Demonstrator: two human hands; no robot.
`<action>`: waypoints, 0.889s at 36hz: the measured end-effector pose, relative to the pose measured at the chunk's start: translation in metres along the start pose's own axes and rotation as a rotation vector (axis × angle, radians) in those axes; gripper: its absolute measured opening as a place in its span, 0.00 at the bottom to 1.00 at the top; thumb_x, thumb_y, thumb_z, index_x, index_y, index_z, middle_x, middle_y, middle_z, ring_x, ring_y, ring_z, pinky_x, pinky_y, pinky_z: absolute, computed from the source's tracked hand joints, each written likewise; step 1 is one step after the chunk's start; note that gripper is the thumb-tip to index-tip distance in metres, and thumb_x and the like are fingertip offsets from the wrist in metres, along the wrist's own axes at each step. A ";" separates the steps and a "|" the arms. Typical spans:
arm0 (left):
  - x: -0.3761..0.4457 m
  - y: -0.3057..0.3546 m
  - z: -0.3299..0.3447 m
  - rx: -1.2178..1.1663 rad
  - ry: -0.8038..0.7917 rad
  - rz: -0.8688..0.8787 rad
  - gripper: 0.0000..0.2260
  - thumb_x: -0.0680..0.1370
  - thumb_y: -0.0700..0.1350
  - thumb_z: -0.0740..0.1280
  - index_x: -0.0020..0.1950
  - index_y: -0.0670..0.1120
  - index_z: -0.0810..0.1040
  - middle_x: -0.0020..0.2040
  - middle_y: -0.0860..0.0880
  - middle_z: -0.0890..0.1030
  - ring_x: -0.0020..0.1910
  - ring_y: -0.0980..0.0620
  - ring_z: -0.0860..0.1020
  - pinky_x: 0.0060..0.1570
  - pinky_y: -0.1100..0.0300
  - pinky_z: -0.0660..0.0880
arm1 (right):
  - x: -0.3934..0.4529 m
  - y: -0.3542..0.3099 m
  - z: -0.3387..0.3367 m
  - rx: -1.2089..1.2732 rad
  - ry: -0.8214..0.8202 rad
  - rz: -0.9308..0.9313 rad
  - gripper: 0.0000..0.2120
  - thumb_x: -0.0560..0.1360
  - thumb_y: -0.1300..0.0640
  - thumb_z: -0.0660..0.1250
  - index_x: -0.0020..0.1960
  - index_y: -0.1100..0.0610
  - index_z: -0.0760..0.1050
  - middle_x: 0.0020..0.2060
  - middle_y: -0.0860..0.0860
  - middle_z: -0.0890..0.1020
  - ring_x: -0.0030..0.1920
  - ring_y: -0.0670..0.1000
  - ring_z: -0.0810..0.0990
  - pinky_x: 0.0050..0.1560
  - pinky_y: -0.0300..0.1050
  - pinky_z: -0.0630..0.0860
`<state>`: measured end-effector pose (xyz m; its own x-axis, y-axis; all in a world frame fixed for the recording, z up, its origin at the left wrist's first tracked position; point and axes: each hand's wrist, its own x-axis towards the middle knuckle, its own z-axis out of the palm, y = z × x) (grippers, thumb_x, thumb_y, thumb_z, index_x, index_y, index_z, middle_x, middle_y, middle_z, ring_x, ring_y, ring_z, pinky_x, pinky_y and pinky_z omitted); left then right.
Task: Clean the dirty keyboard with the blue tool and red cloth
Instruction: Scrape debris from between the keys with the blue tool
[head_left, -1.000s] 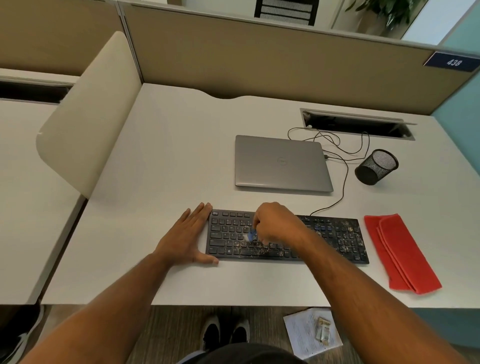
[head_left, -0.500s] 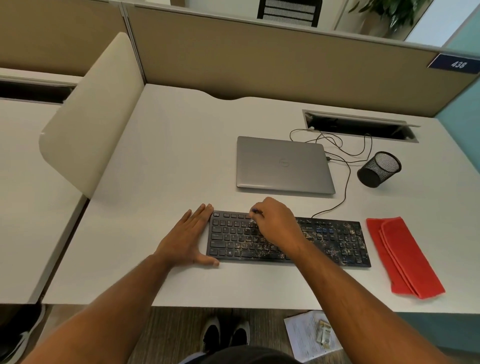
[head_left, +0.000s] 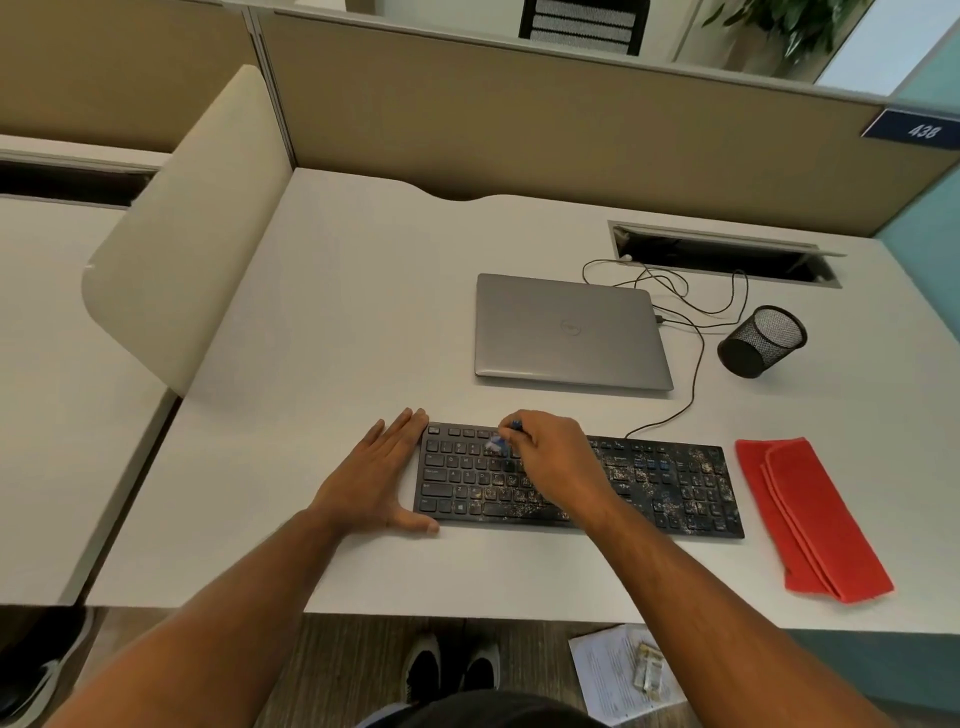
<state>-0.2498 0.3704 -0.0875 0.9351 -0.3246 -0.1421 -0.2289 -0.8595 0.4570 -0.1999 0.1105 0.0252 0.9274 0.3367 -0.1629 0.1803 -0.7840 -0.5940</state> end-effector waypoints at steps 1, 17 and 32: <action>0.000 0.000 0.000 0.001 0.001 0.001 0.65 0.64 0.83 0.66 0.84 0.50 0.35 0.85 0.54 0.40 0.81 0.60 0.35 0.82 0.51 0.39 | 0.000 0.000 0.001 -0.028 -0.017 -0.011 0.10 0.83 0.54 0.63 0.58 0.52 0.82 0.49 0.47 0.85 0.43 0.43 0.79 0.46 0.38 0.76; 0.000 0.000 0.000 -0.005 0.004 -0.002 0.66 0.63 0.83 0.66 0.84 0.50 0.35 0.85 0.53 0.41 0.82 0.59 0.36 0.82 0.50 0.41 | 0.002 -0.004 0.012 -0.103 -0.131 -0.048 0.12 0.83 0.52 0.62 0.60 0.54 0.81 0.49 0.51 0.85 0.35 0.40 0.73 0.42 0.41 0.72; 0.000 0.001 0.000 0.003 0.013 0.010 0.65 0.64 0.82 0.66 0.84 0.50 0.35 0.85 0.53 0.41 0.82 0.59 0.36 0.82 0.52 0.39 | 0.000 -0.004 0.009 -0.044 -0.176 -0.024 0.10 0.84 0.53 0.62 0.58 0.54 0.81 0.47 0.46 0.85 0.32 0.37 0.74 0.36 0.32 0.66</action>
<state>-0.2495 0.3698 -0.0873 0.9363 -0.3277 -0.1265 -0.2386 -0.8576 0.4557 -0.2033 0.1186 0.0204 0.8516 0.4390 -0.2866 0.2197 -0.7951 -0.5652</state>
